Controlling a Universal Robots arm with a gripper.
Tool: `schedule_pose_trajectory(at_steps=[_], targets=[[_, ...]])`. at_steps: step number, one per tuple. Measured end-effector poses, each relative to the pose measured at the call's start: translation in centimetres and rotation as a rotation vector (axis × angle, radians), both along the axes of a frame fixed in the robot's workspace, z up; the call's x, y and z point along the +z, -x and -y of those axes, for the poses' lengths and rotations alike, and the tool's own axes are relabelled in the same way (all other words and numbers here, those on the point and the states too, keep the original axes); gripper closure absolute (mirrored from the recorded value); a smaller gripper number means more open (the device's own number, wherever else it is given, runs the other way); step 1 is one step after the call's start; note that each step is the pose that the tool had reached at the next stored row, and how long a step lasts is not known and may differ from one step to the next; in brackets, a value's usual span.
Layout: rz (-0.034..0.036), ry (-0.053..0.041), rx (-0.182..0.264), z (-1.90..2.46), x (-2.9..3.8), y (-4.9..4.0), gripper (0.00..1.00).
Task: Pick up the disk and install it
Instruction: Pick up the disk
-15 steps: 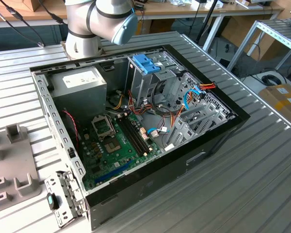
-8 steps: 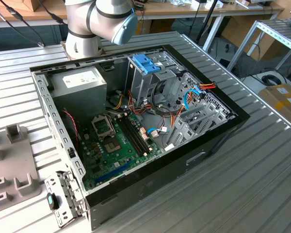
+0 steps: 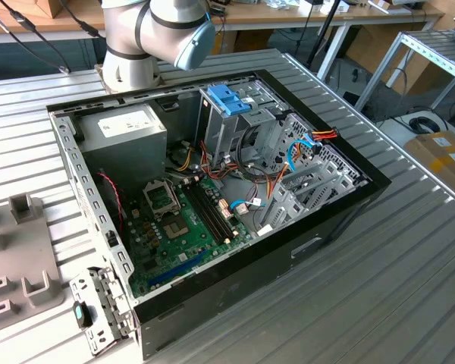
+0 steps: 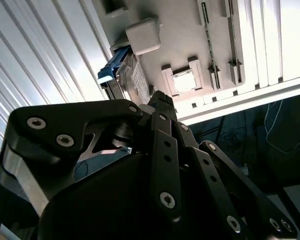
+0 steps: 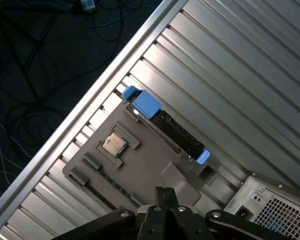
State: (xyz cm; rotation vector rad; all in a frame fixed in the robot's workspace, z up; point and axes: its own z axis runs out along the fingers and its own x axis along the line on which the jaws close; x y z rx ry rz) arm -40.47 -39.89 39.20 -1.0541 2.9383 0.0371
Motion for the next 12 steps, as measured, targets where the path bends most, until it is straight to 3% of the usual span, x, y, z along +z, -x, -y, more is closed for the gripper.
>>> schedule_pose_trajectory(at_steps=[12], targets=[[0.0,0.0,0.066,0.0,0.0,0.0,0.89]])
